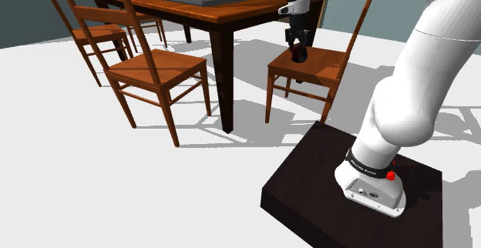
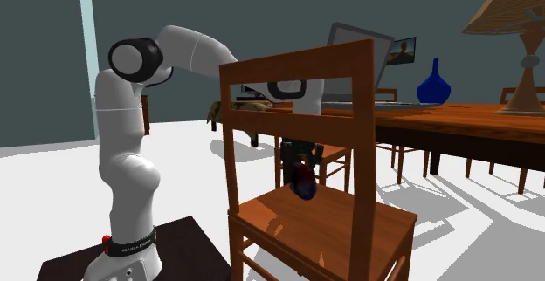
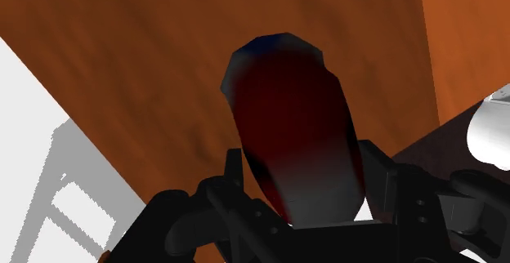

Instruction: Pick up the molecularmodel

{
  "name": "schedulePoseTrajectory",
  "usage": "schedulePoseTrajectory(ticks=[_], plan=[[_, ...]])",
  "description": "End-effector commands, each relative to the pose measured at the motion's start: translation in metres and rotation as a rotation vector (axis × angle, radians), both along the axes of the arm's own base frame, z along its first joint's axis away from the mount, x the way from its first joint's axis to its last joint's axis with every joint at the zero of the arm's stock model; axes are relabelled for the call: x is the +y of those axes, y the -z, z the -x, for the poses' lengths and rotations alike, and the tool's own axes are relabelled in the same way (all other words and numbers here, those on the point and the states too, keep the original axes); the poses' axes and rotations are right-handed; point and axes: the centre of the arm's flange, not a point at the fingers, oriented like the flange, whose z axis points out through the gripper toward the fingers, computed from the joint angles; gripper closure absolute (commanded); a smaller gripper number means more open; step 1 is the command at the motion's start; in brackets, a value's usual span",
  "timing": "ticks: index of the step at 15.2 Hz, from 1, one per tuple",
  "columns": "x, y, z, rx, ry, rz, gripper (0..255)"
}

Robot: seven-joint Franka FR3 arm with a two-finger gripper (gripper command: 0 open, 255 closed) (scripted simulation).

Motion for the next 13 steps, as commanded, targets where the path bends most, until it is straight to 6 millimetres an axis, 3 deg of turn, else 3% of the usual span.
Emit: schedulePoseTrajectory(ticks=[1, 11, 13], plan=[[0.0, -0.011, -0.001, 0.0, 0.0, 0.0, 255], [0.0, -0.063, -0.001, 0.0, 0.0, 0.0, 255], [0.0, -0.064, -0.001, 0.0, 0.0, 0.0, 255]])
